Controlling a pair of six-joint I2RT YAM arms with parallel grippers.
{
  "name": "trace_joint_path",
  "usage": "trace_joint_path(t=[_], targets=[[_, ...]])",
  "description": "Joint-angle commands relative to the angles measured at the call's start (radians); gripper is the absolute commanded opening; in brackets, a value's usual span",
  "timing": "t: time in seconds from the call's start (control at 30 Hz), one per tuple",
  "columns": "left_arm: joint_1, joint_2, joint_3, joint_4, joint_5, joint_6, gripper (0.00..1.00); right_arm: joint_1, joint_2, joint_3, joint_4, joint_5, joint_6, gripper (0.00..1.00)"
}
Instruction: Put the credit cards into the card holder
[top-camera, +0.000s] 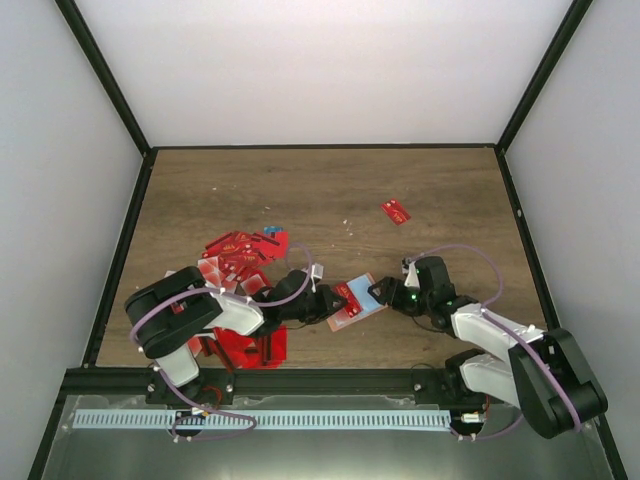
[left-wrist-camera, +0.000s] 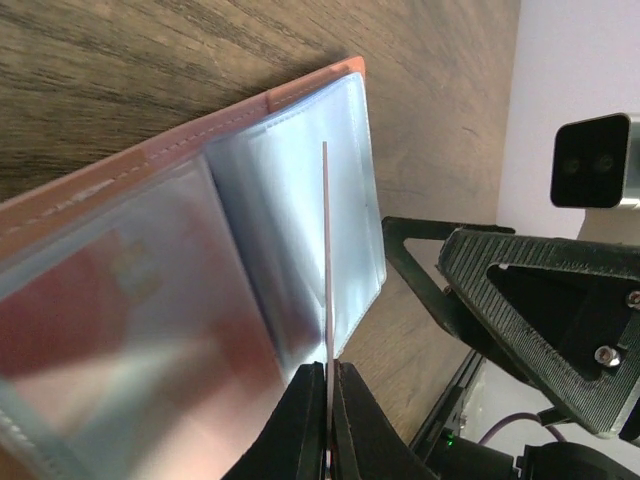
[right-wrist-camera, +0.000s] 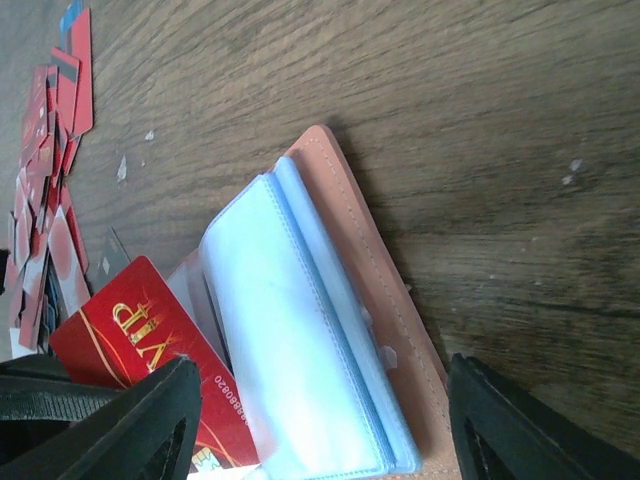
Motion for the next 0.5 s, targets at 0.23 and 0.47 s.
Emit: trace_joint_path(t=[0.23,0.47], targets=[[-0.007,0.018,-0.027,0.081,0.003,-0.042,0.04,-0.006,0.003,-0.047,0.018,-0.104,0.027,0.68],[-0.006,0.021,-0.065,0.089,0.005,-0.109,0.04,-0.004,-0.037,-0.049,-0.013,-0.087,0.033,0.68]])
